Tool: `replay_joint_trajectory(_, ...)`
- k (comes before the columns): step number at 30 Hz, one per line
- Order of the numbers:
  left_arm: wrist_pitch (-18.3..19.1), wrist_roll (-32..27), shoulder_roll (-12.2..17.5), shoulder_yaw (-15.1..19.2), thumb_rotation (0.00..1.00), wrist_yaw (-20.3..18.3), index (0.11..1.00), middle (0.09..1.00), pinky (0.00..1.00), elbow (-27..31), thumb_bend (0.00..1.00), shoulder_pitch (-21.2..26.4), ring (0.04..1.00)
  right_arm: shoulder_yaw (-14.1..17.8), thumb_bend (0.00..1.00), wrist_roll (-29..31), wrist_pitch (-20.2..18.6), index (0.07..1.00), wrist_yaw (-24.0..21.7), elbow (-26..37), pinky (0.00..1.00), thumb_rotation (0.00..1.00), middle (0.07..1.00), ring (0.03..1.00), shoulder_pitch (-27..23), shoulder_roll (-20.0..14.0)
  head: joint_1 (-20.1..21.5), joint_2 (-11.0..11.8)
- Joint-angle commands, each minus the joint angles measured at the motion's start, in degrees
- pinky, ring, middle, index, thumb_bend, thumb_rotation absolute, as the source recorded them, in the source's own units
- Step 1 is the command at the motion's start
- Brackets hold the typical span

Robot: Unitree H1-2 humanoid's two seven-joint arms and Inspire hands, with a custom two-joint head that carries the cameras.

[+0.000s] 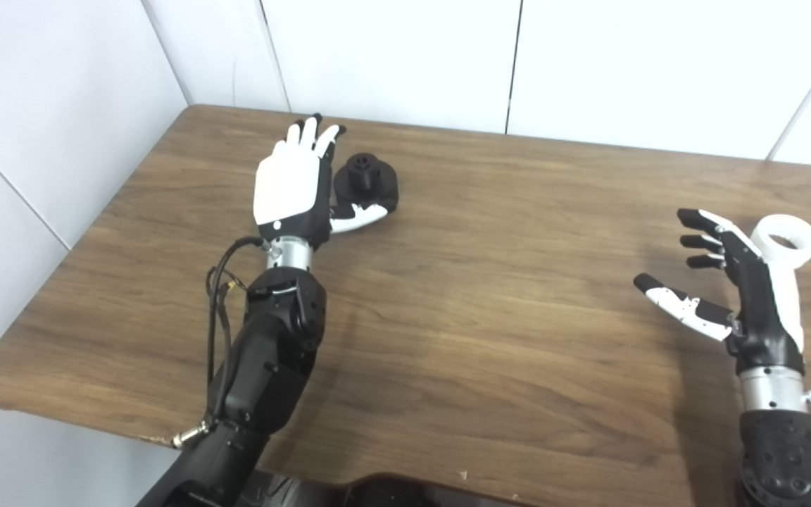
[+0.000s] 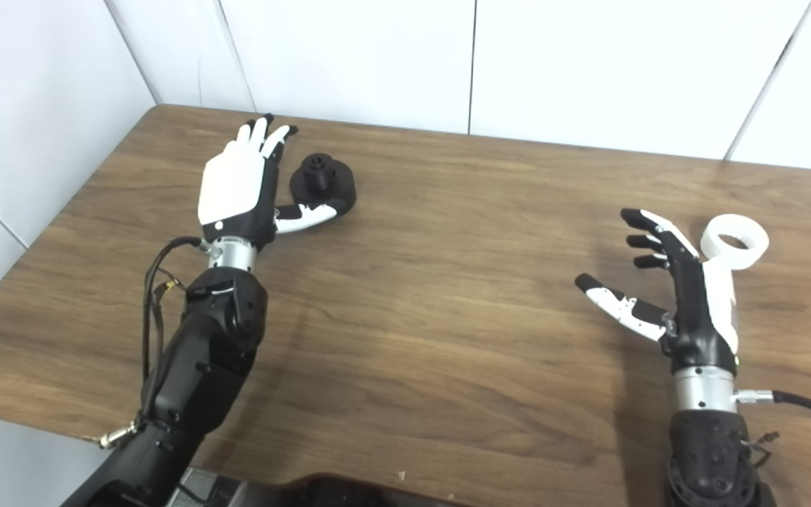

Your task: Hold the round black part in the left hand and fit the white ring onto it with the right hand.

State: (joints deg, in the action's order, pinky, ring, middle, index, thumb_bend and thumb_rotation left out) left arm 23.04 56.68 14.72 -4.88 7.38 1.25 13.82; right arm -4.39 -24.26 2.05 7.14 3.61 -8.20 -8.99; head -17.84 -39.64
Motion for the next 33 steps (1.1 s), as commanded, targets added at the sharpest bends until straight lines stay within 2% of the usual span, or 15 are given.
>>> replay_joint_trajectory(1,0.01,1.10,2.20,0.69,0.55,2.24,0.887,1.000,0.93,-0.33,0.97,3.00,1.000,0.33,0.66,-0.12,1.27,0.778,0.15,2.12,0.63,0.27,0.797,0.737,-1.56,-0.13,-0.02,-0.08)
replay_joint_trajectory(4,-0.09,0.30,2.98,0.67,0.55,2.47,0.885,1.000,0.93,-1.63,0.98,3.56,1.000,0.39,0.65,0.08,1.26,0.780,0.06,2.20,0.64,0.24,0.799,0.738,-1.44,-0.15,0.02,-0.23)
replay_joint_trajectory(9,0.74,-0.09,3.63,0.05,0.55,1.79,0.877,1.000,0.95,-3.04,0.98,4.55,1.000,0.51,0.66,0.33,1.41,0.781,0.00,2.24,0.64,0.27,0.801,0.740,-1.30,-0.25,0.27,-0.45)
replay_joint_trajectory(17,2.01,-0.46,5.24,-1.95,0.63,-3.11,0.864,1.000,0.97,-5.82,1.00,6.35,1.000,0.76,0.65,-0.08,1.30,0.778,0.17,2.80,0.62,0.26,0.801,0.733,-1.15,-0.39,0.48,-0.86)
replay_joint_trajectory(23,2.33,-0.85,6.08,-3.36,0.63,-5.70,0.843,1.000,1.00,-9.23,1.00,7.85,1.000,0.89,0.64,-0.37,1.71,0.777,0.33,2.93,0.61,0.26,0.810,0.727,-1.06,-0.57,0.84,-0.94)
replay_joint_trajectory(33,2.44,-2.15,6.16,-5.06,0.61,-6.17,0.827,1.000,1.00,-14.81,1.00,9.75,1.000,1.34,0.64,-1.14,1.18,0.768,0.54,3.71,0.60,0.25,0.824,0.723,-0.70,-0.37,1.20,-1.29)
